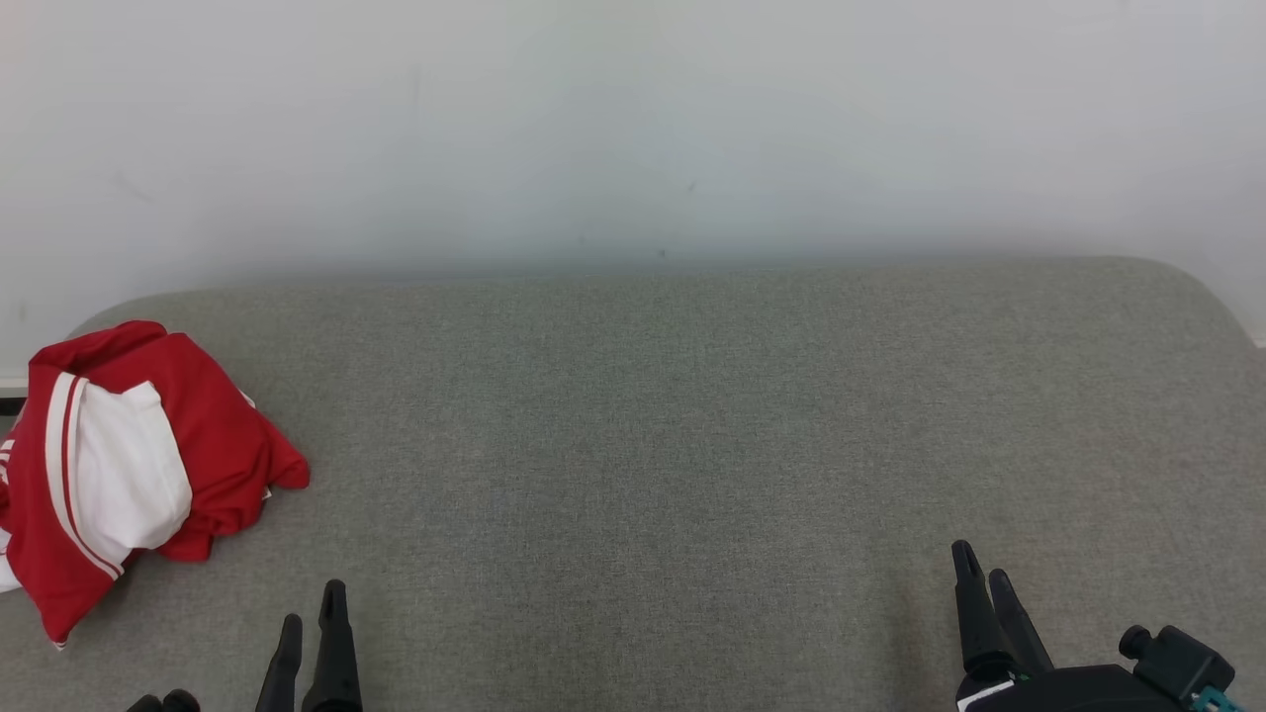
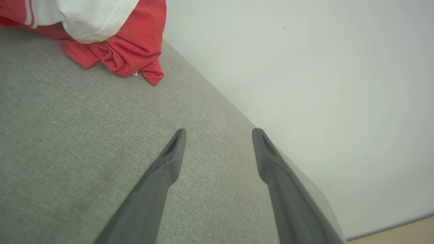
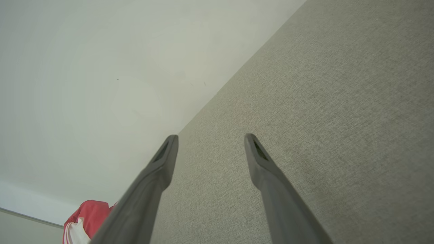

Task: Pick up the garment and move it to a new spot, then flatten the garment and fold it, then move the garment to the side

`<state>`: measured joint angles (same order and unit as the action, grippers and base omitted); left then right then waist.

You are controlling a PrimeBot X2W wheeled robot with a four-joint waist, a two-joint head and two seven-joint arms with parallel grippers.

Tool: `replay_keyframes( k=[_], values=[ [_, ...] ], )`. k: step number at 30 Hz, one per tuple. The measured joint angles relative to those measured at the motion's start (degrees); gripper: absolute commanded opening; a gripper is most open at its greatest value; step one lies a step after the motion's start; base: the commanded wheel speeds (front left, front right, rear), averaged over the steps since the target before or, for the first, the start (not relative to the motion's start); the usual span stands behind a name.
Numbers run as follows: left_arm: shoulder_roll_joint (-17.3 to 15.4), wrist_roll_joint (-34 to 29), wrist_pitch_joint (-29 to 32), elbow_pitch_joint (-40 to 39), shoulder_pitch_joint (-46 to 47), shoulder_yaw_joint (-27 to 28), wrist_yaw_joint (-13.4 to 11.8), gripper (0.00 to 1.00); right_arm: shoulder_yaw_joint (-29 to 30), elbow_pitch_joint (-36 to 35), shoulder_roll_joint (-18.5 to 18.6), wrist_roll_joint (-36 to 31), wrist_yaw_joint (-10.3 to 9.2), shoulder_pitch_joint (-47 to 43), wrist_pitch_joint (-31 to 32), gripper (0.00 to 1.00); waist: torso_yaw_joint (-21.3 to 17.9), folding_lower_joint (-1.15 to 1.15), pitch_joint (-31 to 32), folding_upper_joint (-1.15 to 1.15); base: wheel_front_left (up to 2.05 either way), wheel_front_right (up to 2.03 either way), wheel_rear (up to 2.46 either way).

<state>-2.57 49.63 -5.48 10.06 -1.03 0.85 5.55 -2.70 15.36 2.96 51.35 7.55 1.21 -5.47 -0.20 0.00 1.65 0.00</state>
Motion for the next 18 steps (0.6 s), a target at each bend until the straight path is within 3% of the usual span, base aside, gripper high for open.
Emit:
replay_keyframes(
  k=[18],
  values=[
    [-0.03, -16.50, -2.82, 0.33, -0.43, -1.25, 0.00, 1.00, 0.07, 1.56, -0.09, -14.50, 0.00, -0.07, -2.38, 1.00, 0.06, 0.00, 0.22, 0.00, 0.00, 0.00, 0.00]
  ],
)
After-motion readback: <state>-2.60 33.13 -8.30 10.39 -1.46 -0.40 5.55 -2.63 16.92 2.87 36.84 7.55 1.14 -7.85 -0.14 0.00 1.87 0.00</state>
